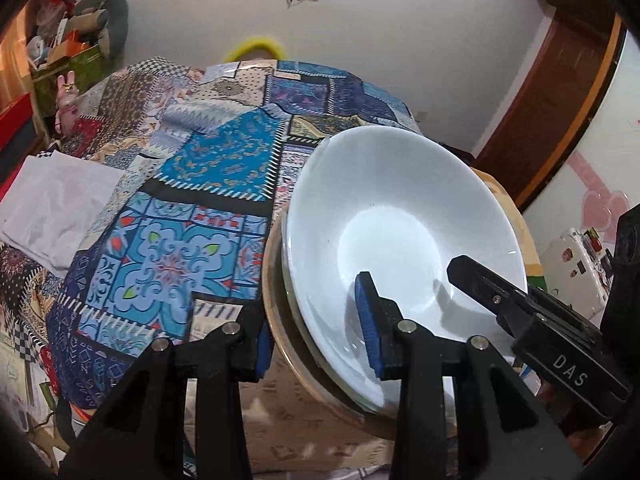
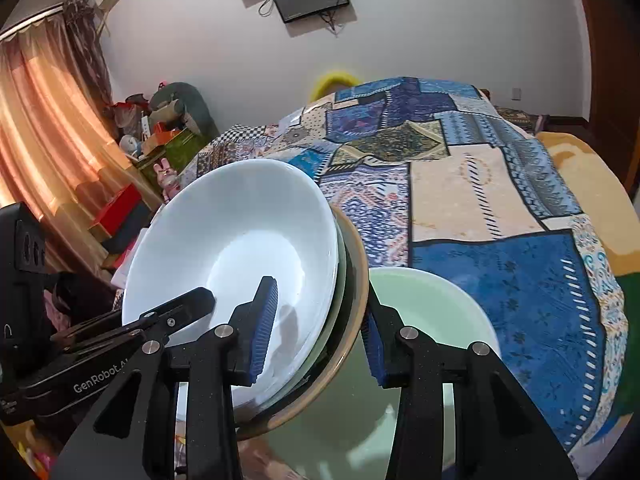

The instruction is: Organize plates and bowls

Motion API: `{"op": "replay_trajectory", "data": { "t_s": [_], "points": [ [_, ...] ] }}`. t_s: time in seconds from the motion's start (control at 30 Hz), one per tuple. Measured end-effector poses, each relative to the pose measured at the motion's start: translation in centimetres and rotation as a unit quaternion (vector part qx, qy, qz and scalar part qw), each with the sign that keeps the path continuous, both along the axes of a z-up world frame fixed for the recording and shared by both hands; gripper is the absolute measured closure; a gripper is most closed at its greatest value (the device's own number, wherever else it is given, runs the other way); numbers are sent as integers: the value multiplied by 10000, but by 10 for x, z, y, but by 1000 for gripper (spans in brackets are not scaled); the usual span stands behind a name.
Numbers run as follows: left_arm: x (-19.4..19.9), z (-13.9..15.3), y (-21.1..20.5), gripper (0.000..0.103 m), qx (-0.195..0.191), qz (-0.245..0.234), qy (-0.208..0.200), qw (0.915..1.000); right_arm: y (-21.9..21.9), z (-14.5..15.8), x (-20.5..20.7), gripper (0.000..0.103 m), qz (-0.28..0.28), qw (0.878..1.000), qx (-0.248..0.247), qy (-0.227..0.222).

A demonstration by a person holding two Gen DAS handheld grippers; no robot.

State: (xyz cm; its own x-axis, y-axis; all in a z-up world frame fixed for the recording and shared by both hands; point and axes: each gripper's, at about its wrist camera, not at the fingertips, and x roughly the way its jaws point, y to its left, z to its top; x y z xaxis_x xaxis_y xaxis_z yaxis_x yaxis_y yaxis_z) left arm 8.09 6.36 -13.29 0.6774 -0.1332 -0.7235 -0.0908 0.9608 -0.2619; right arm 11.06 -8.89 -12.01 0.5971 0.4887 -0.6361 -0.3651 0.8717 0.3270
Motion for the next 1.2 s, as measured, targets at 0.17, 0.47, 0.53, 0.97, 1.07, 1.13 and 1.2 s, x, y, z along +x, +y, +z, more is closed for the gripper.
{"op": "replay_trajectory", "data": {
  "t_s": [0.17,0.47,0.53,0.97,1.07,1.13,1.2],
  "points": [
    [5,-1,-16,66,44,-125,35,9999,-15,-2,-3,66,-92,10000,-19,33],
    [16,-10,-45,66,99,-354,214,9991,-40,-12,-6,66,-284,9994,-2,211],
    [18,-15,-50,66,107,-403,283,9987,-45,-15,-7,66,-312,9992,-1,264],
    [29,-39,-62,66,154,-510,658,9964,-56,-37,-4,66,-367,9974,56,616],
    [31,-42,-62,66,151,-515,705,9961,-56,-40,-4,66,-366,9971,54,665],
    [31,-45,-62,66,135,-516,738,9958,-57,-42,-4,66,-377,9970,76,679],
    [31,-46,-61,66,118,-509,734,9959,-56,-42,-4,66,-375,9971,44,664]
  ]
}}
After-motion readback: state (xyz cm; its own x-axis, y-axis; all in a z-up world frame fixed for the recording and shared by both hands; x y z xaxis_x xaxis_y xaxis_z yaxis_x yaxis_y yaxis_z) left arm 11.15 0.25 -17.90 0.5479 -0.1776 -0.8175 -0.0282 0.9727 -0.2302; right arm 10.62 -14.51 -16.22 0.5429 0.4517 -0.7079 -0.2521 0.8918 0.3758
